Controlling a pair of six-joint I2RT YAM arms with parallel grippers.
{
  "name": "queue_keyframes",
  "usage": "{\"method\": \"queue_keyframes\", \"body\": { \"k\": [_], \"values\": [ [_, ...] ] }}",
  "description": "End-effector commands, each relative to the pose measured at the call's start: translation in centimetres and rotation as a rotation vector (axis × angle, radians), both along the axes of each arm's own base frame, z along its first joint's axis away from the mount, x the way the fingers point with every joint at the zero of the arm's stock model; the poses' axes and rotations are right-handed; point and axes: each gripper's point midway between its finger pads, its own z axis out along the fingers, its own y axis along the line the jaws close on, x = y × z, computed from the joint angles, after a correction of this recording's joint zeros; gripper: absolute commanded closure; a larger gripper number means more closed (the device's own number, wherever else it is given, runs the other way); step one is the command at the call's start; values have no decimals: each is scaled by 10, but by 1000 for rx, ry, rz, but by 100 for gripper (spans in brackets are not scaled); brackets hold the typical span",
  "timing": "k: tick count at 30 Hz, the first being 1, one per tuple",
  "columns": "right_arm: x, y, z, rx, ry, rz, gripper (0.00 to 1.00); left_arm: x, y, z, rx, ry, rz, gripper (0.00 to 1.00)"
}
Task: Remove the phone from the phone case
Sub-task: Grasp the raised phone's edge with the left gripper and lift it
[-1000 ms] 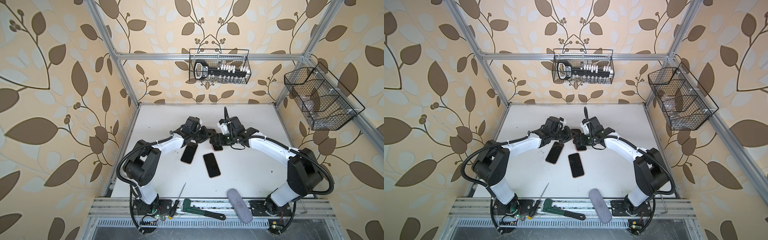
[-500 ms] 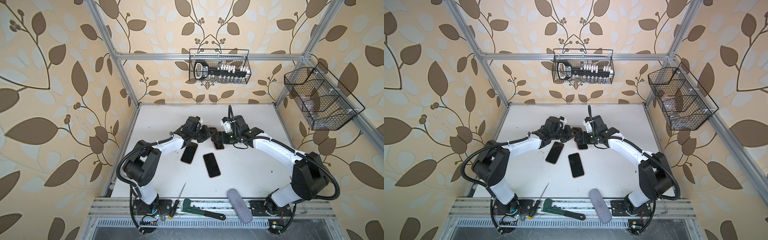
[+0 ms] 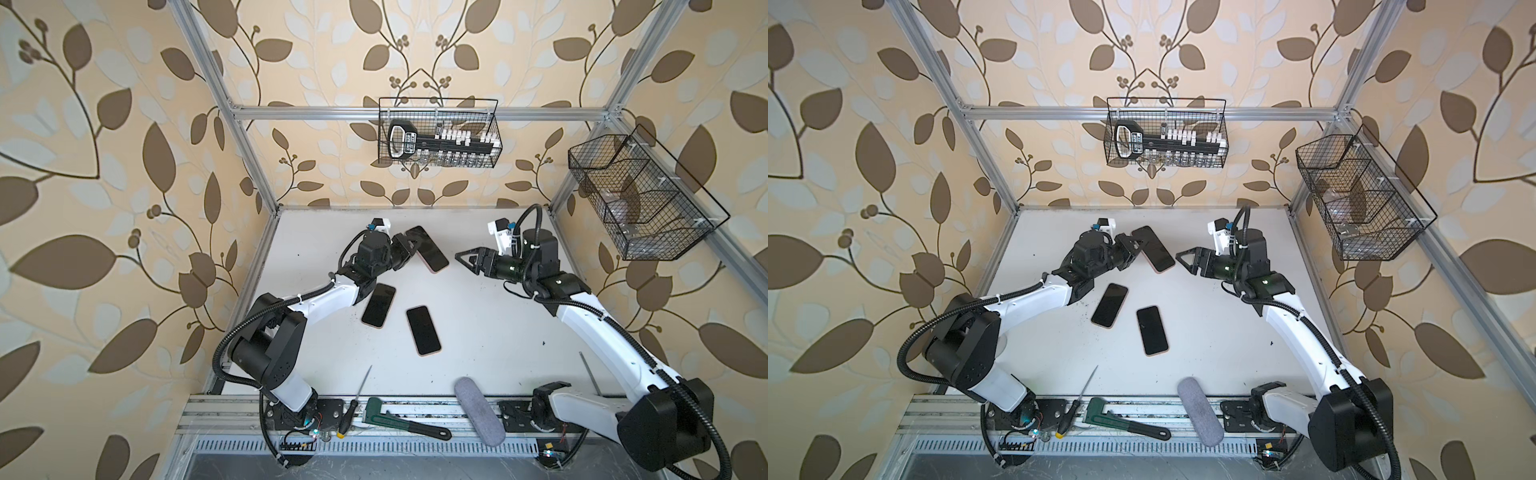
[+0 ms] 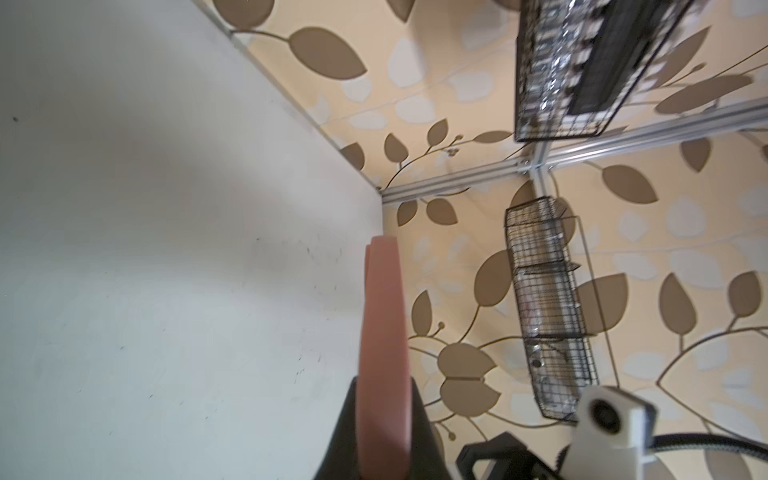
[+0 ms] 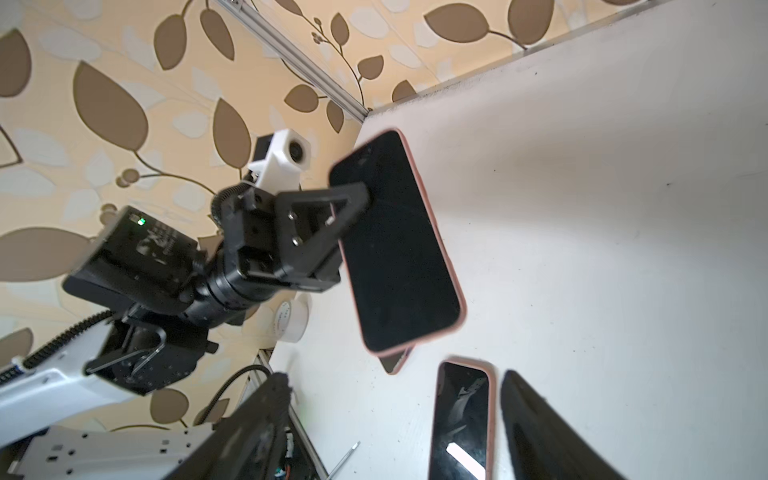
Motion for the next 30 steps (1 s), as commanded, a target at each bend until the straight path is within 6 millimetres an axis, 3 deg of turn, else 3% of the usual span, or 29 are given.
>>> {"method": "queue_keyframes", "body": {
  "k": [1, 7, 12, 20, 30],
  "values": [
    [-6, 4, 7, 95, -18, -1, 29, -1, 12, 72, -225, -165, 73, 100],
    [-13, 14, -2, 239, -32, -18, 33, -6, 18, 75, -250, -196, 102, 100],
    [-14, 39, -1, 278, -48, 24, 36, -10, 18, 79, -274, -222, 95, 100],
    [-6, 72, 0, 346, -47, 80, 42, -17, 19, 79, -307, -232, 87, 100],
    [6, 91, 1, 403, -55, 96, 50, -21, 18, 80, -321, -230, 70, 100]
  ]
}}
